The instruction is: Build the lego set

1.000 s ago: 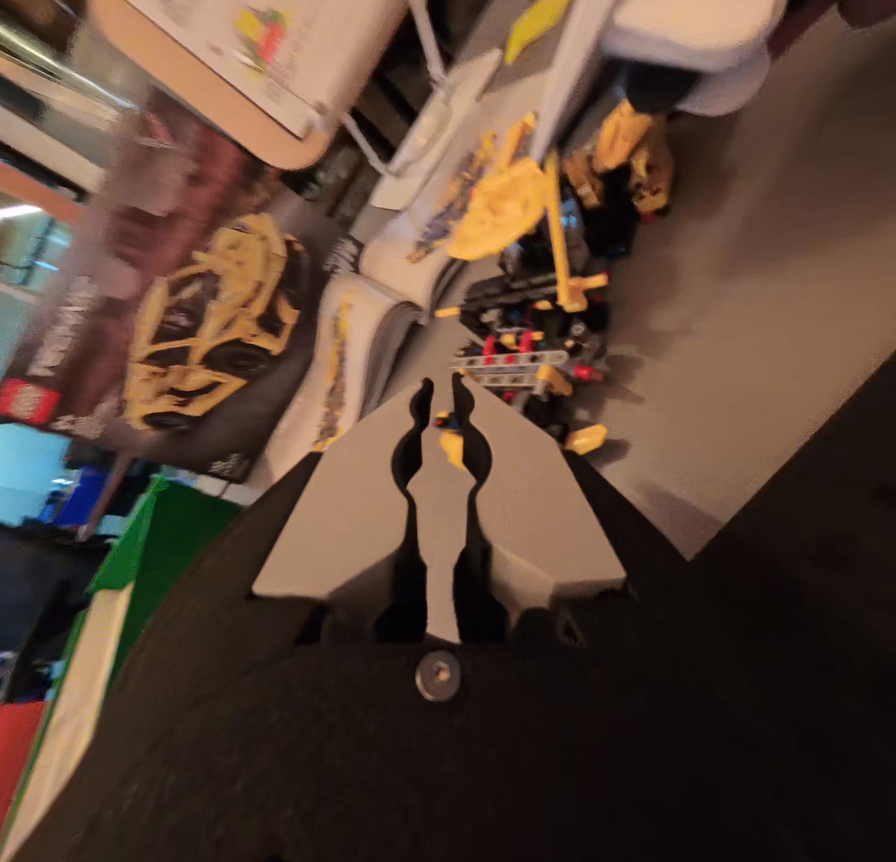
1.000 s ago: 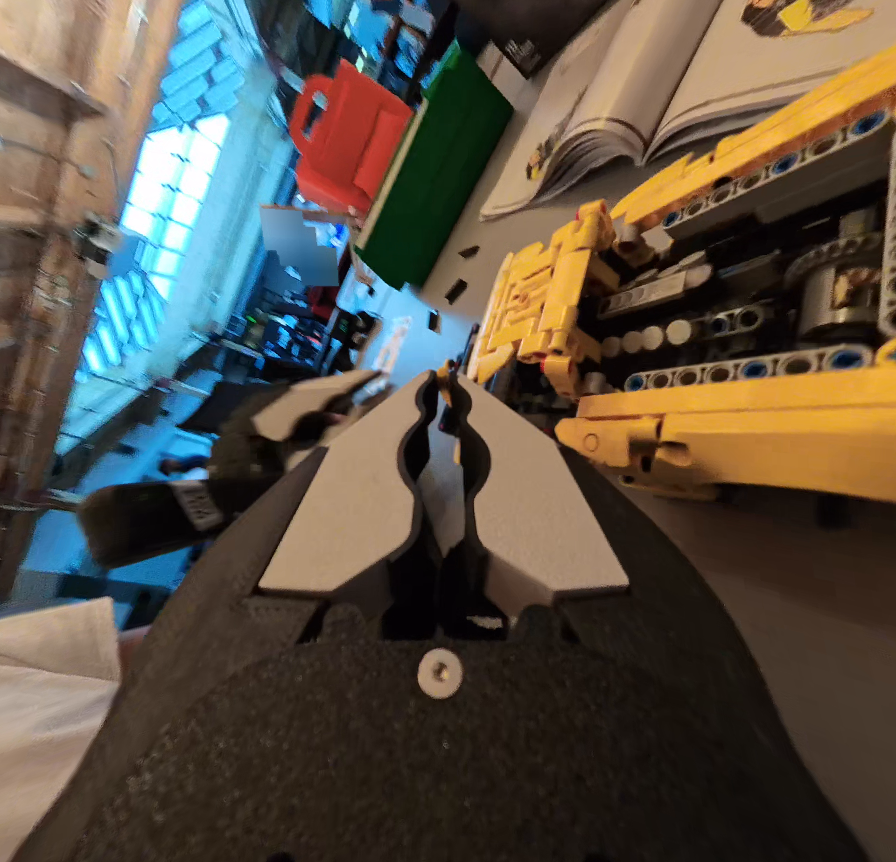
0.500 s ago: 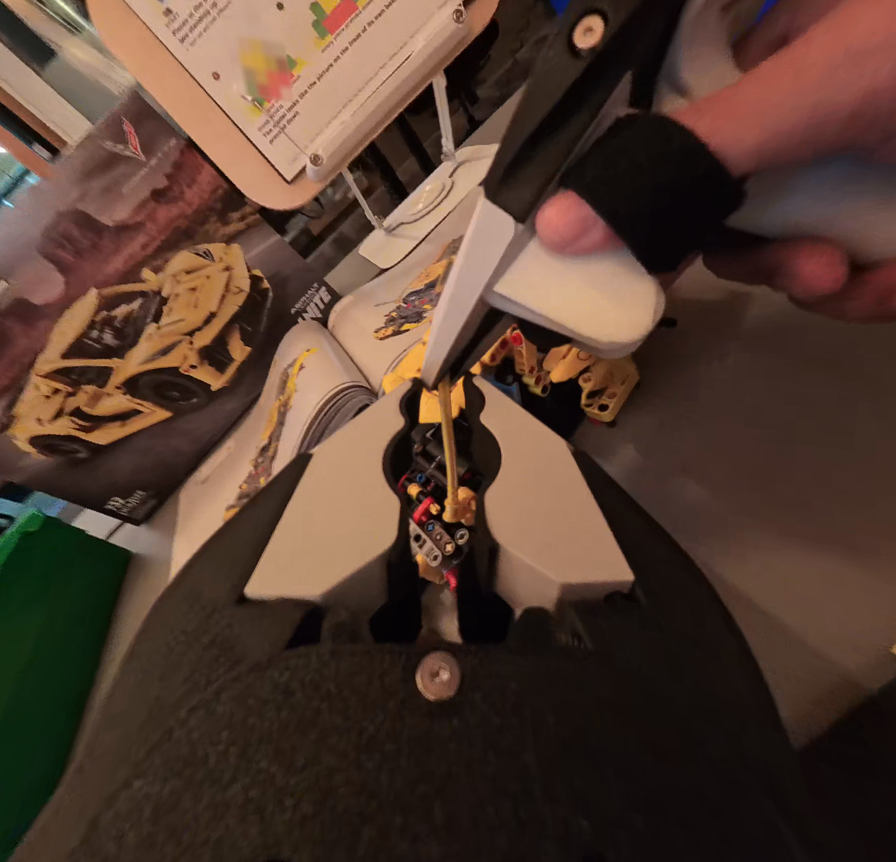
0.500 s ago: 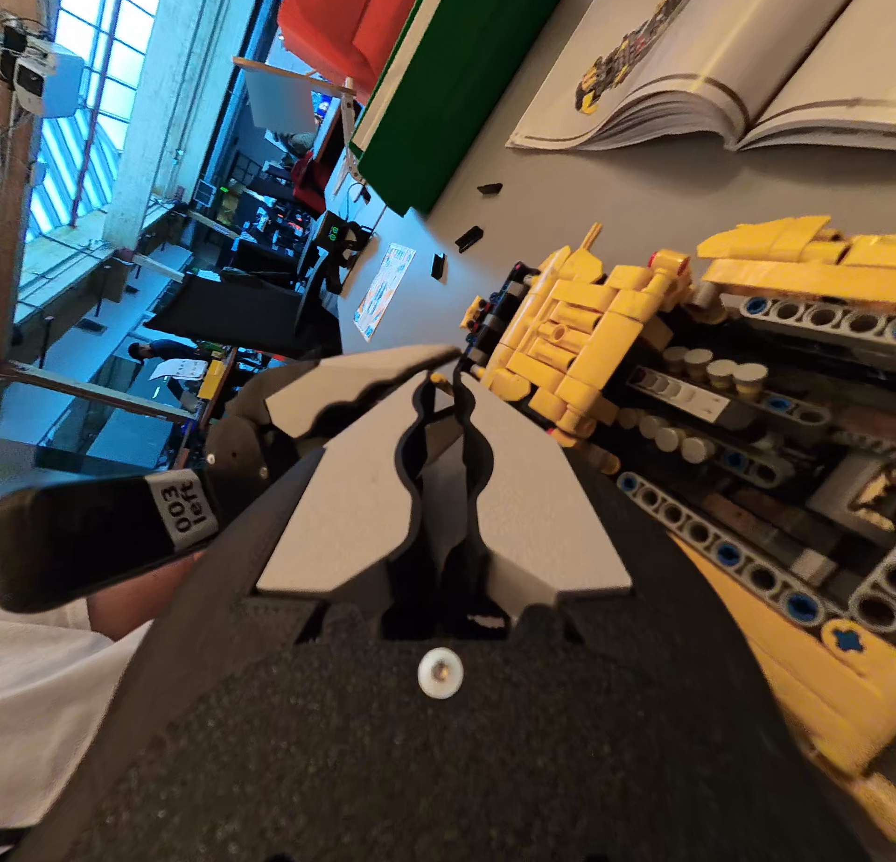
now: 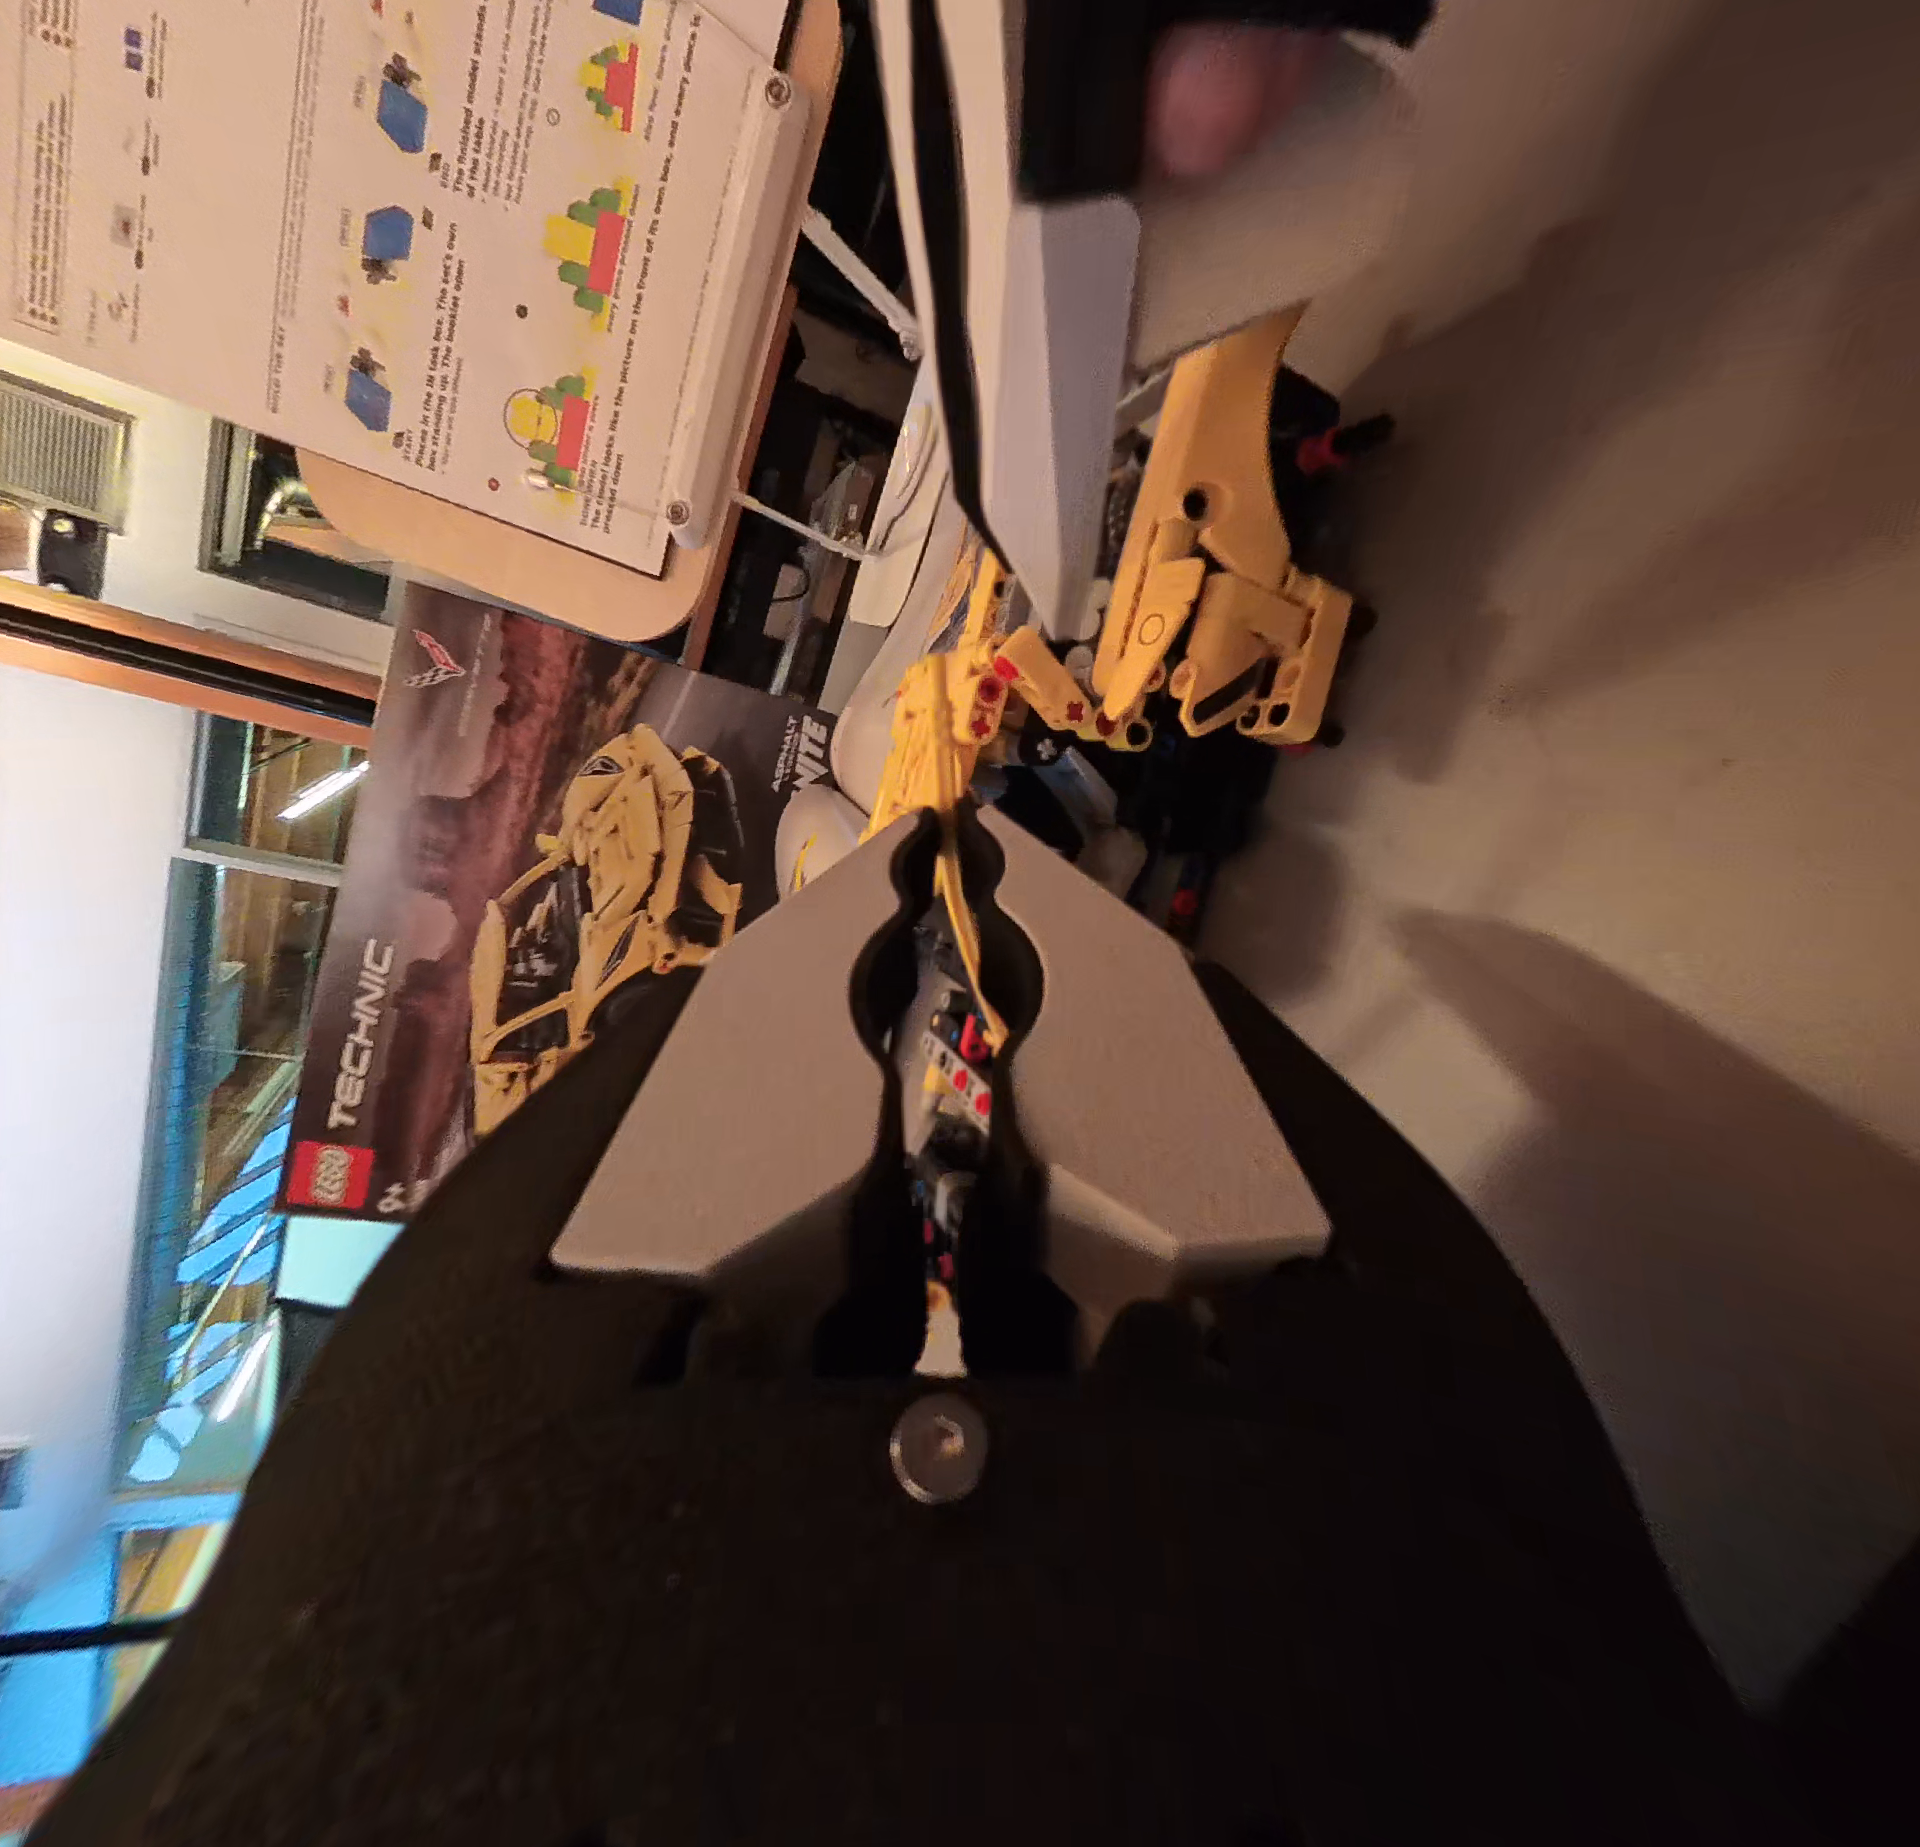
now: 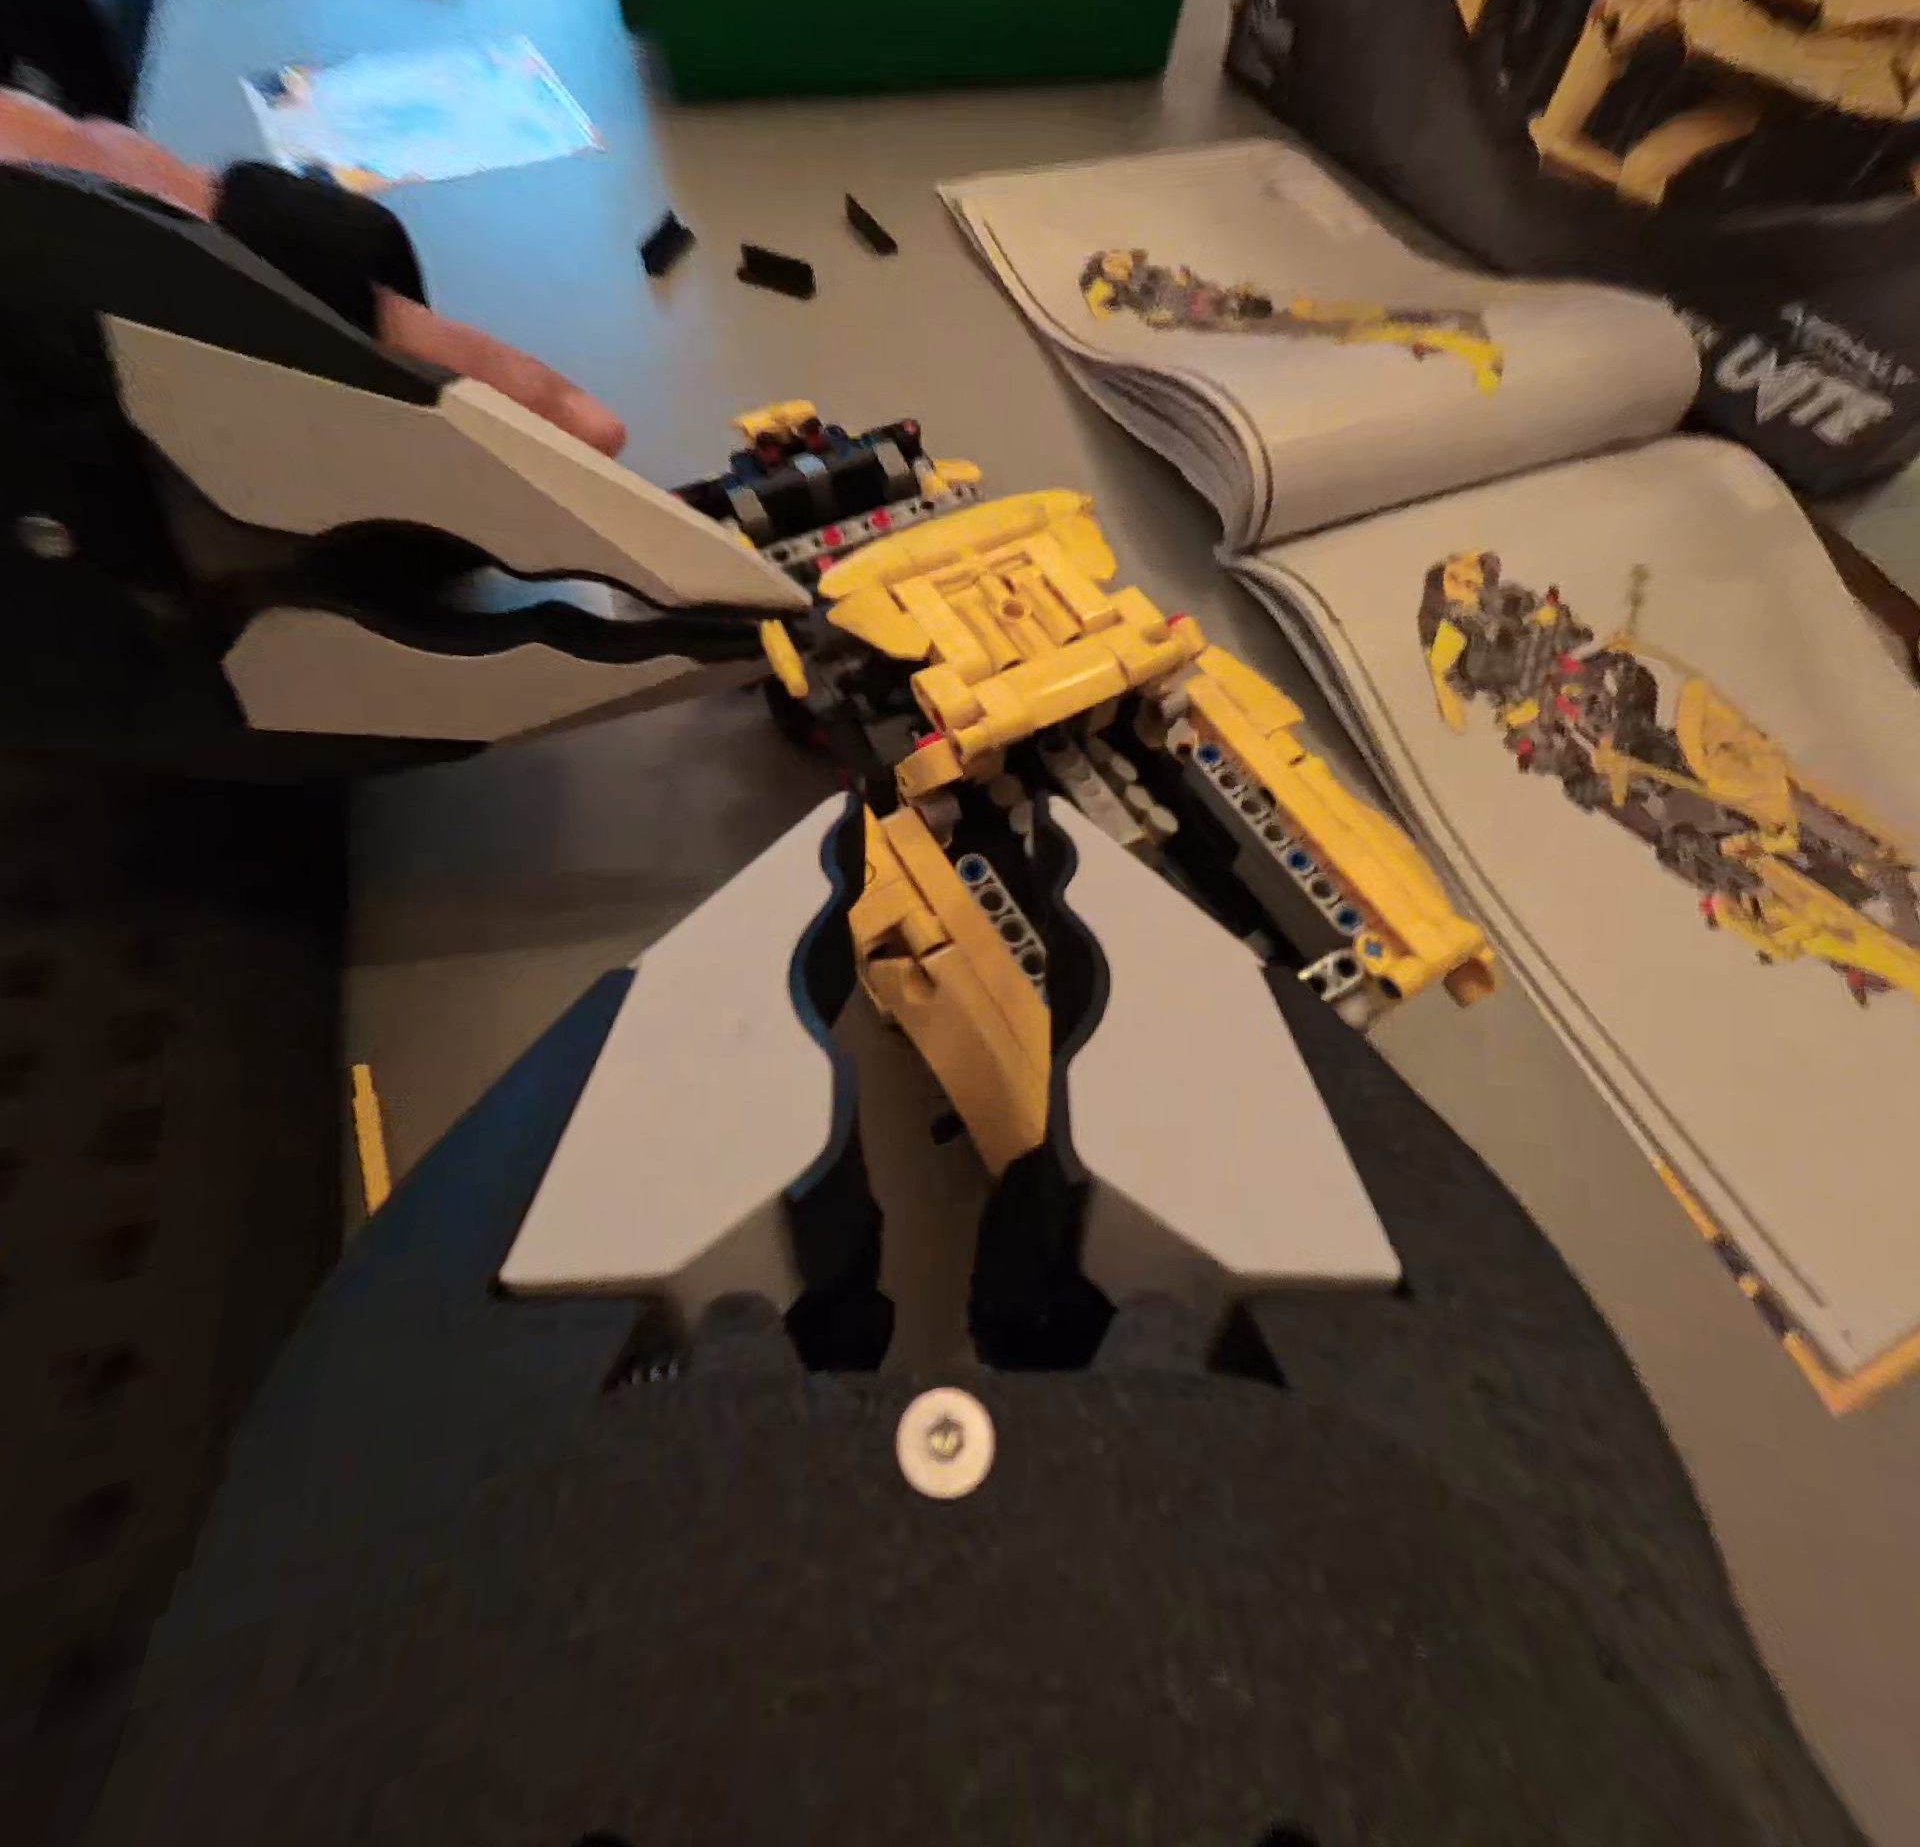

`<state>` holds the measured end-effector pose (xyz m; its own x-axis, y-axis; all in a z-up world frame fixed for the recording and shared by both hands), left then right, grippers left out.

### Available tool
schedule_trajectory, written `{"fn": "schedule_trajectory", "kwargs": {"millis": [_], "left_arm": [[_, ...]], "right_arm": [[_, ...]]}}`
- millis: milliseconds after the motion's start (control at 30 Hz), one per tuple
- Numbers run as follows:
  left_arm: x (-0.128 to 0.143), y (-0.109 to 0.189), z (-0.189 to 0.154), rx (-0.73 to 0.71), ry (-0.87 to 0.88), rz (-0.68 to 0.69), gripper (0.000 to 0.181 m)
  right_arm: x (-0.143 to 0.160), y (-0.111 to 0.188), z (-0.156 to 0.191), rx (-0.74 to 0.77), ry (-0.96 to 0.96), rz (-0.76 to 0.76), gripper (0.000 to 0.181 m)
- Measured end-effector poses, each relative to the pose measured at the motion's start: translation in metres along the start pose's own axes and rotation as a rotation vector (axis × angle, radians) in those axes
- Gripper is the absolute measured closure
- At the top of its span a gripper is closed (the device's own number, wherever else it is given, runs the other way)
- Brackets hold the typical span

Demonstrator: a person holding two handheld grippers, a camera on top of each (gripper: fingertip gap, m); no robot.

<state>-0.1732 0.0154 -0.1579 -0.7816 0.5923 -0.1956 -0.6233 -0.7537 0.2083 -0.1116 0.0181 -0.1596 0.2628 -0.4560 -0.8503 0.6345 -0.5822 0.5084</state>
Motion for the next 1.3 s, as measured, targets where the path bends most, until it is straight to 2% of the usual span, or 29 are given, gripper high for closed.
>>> {"fn": "schedule_trajectory", "kwargs": {"millis": [67, 133, 267, 333, 433, 567, 733, 900, 1067, 1300], "left_arm": [[0.002, -0.001, 0.003, -0.006, -0.008, 0.024, 0.178], [0.002, -0.001, 0.004, 0.004, 0.033, 0.021, 0.178], [0.003, -0.002, 0.003, 0.029, 0.138, -0.014, 0.178], [0.003, -0.004, 0.003, 0.034, 0.181, -0.018, 0.178], [0.002, -0.007, 0.002, 0.031, 0.193, -0.037, 0.178], [-0.004, -0.008, 0.006, -0.002, 0.161, -0.087, 0.171], [-0.01, -0.009, 0.009, -0.008, 0.047, -0.149, 0.177], [-0.014, -0.01, 0.001, 0.046, -0.174, -0.131, 0.178], [-0.011, -0.011, -0.003, 0.072, -0.419, -0.001, 0.178], [-0.008, -0.009, -0.006, 0.128, -0.537, 0.124, 0.179]], "right_arm": [[0.002, -0.004, 0.004, 0.062, -0.054, 0.038, 0.149], [0.003, -0.009, 0.002, 0.151, -0.139, 0.03, 0.157], [0.005, -0.024, 0.012, 0.148, -0.307, 0.015, 0.152], [0.004, -0.026, 0.011, 0.206, -0.376, -0.015, 0.154], [0.004, -0.025, 0.007, 0.263, -0.435, -0.063, 0.167], [0.006, -0.021, 0.006, 0.26, -0.425, -0.074, 0.169], [0.007, -0.019, 0.007, 0.284, -0.305, -0.045, 0.168], [0.008, -0.017, 0.005, 0.301, -0.221, -0.025, 0.168], [0.008, -0.017, 0.008, 0.298, -0.192, -0.021, 0.167], [0.008, -0.019, 0.012, 0.26, -0.194, -0.039, 0.166]]}}
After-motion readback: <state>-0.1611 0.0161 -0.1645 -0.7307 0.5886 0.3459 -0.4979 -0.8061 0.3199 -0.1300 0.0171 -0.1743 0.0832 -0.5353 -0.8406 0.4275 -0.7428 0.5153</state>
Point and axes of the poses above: each gripper's, where its closed fingertips meet, y back along the fingers, x out of its underside, z = x × y across the jaws, the point moved 2 cm from there along y, back along the fingers, and after that the axes turned 13 degrees about -y, right-handed, at the moved point
